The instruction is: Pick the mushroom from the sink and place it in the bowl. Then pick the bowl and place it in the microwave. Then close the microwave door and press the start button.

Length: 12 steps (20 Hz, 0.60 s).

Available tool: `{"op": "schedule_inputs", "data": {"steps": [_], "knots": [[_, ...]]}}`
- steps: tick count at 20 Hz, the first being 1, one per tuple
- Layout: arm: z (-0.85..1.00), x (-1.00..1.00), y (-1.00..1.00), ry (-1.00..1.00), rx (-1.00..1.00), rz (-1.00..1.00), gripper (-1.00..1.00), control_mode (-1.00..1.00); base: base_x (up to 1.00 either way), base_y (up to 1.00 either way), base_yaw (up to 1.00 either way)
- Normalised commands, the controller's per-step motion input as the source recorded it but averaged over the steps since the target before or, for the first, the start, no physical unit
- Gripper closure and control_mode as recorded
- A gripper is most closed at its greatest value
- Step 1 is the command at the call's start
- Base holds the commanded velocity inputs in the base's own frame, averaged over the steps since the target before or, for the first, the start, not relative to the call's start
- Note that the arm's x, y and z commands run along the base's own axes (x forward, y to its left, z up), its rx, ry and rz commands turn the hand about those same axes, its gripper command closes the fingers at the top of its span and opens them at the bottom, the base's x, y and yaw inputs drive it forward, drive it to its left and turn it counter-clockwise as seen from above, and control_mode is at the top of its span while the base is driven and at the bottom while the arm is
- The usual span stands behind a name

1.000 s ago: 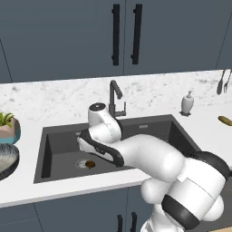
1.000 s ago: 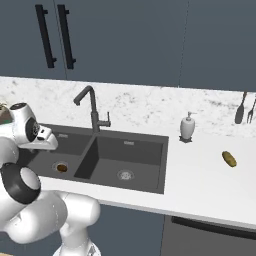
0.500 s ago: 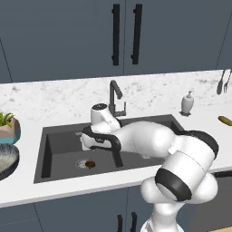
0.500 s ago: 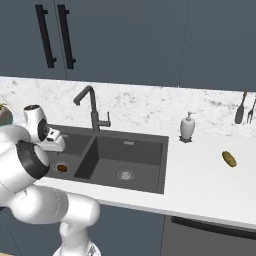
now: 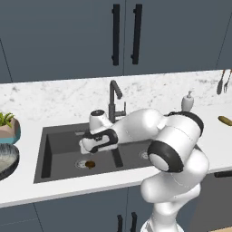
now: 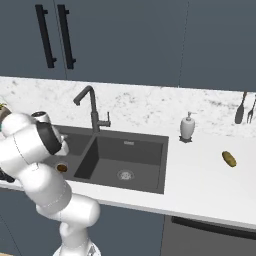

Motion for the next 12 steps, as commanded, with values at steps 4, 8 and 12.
{"op": "schedule_inputs", "data": {"steps": [4,8,12], "knots": [[-0.33,0.00,0.35,0.00,0.00,-0.10,-1.00,-1.00,0.00,0.00,0.00],[-0.31,0.05,0.16,0.03,0.00,-0.10,-1.00,-1.00,0.00,0.00,0.00],[-0.23,0.16,0.07,0.03,0.00,-0.07,-1.00,-1.00,0.00,0.00,0.00]]}}
